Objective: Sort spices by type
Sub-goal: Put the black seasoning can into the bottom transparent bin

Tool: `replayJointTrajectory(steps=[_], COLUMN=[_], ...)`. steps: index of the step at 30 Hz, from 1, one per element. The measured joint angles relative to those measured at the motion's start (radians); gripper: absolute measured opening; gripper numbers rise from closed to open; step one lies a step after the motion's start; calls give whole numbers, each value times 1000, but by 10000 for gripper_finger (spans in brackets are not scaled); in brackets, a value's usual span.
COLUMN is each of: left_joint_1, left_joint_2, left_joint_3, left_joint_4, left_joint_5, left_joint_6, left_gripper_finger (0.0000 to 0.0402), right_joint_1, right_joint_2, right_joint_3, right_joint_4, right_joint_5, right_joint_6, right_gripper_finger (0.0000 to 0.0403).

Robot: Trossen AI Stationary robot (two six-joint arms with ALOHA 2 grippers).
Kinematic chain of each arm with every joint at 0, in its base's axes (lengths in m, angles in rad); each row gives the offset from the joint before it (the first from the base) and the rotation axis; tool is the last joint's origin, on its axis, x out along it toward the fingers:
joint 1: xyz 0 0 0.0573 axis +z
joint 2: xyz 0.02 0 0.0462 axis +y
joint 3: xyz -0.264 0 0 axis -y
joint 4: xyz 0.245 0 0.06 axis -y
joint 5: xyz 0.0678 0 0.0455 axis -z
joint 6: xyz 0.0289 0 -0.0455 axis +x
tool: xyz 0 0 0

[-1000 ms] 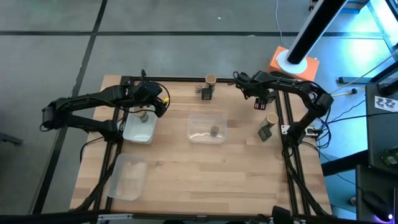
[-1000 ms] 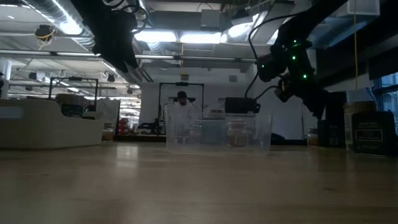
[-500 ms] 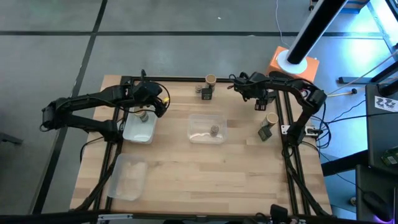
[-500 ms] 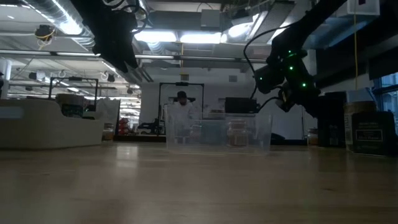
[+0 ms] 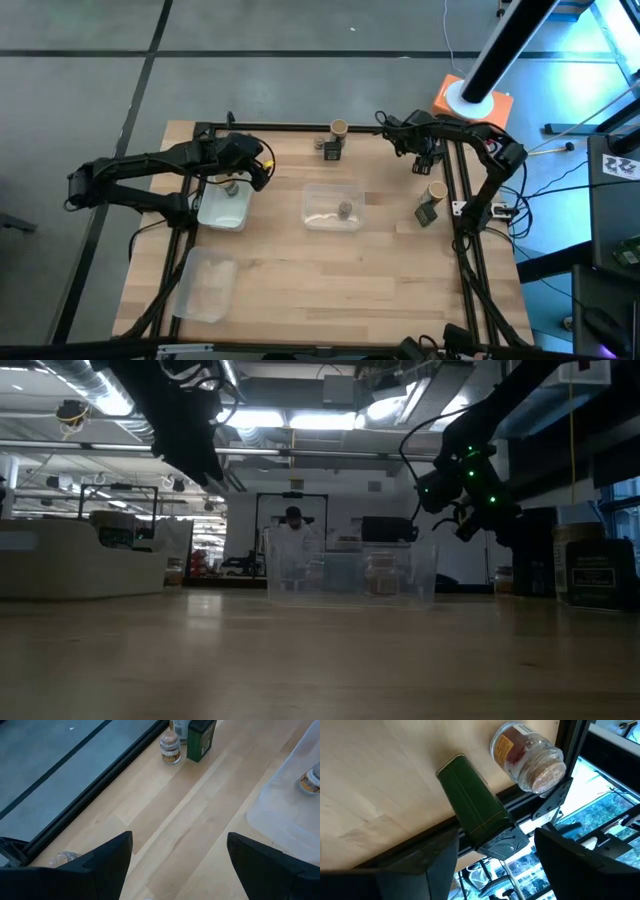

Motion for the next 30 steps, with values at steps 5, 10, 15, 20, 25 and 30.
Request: replayJointTrajectory(steps=[5,10,15,20,25,30], left_joint_1=[0,0,0,0,0,0], left_joint_2=[0,0,0,0,0,0], left_joint_3=[-1,-1,-1,-1,-1,0], left_joint_4=[3,2,17,16,15,15], left_joint_5=[0,0,0,0,0,0], left_joint_6=[0,2,21,21,20,25], left_gripper_finger=[308,308,308,308,308,308], right_joint_1=[2,2,3,3,3,3], right_joint_2=[0,0,0,0,0,-1], right_joint_3=[-9,-77,-90,-90,-90,-86], right_joint_4=[8,5,42,42,57,51], right_joint_5=[-18,32,64,64,66,72], right_joint_6=[-4,-39,-35,-51,-54,-56], right_gripper_finger=[259,259,259,252,194,143])
